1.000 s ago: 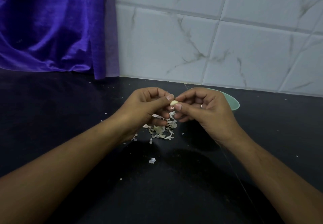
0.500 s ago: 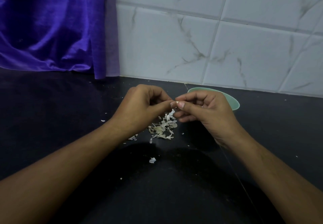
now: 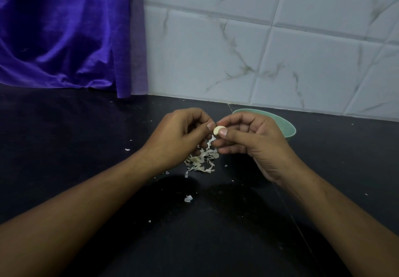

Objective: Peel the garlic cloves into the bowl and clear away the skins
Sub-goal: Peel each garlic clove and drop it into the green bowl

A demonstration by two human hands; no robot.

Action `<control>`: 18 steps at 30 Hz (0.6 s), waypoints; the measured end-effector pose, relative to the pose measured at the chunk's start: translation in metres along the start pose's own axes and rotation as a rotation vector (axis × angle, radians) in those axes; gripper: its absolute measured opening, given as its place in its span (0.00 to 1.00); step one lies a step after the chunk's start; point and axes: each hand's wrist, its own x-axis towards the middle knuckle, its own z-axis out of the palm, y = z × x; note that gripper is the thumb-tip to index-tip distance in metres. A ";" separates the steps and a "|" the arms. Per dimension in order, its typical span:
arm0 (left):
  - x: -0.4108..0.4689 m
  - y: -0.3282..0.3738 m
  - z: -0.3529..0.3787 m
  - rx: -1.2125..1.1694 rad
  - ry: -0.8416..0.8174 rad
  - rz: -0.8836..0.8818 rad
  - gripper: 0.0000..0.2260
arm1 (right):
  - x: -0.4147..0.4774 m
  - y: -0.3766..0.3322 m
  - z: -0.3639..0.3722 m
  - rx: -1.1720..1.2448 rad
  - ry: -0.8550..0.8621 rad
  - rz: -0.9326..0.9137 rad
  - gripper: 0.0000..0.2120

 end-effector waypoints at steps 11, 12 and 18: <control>-0.002 0.004 -0.004 0.047 -0.026 0.087 0.03 | 0.000 -0.003 0.000 0.122 0.023 0.060 0.14; -0.002 0.004 -0.004 0.055 -0.027 0.097 0.02 | 0.000 -0.003 -0.001 0.136 0.026 0.064 0.13; -0.002 0.007 -0.007 0.081 -0.002 0.124 0.02 | 0.001 -0.004 0.000 0.174 0.025 0.086 0.12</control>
